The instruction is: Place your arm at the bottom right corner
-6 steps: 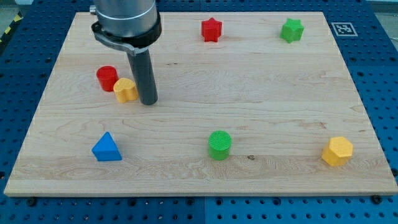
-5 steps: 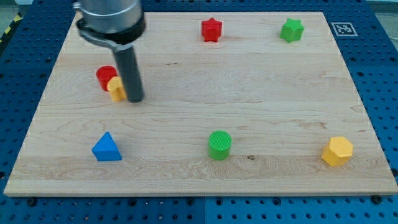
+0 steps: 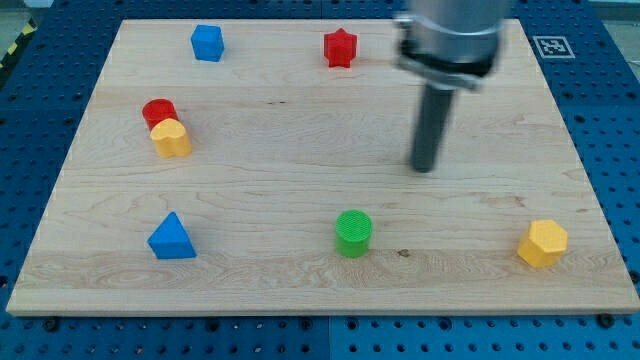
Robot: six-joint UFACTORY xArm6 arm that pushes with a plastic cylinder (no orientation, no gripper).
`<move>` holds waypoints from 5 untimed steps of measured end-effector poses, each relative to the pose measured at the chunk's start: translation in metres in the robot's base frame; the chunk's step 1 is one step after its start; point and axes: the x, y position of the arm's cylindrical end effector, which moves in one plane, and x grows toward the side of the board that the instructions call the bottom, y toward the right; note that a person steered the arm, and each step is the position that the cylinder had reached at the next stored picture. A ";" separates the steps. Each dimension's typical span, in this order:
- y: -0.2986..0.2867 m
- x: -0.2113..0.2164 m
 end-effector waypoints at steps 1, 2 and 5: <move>0.098 0.019; 0.149 0.082; 0.064 0.090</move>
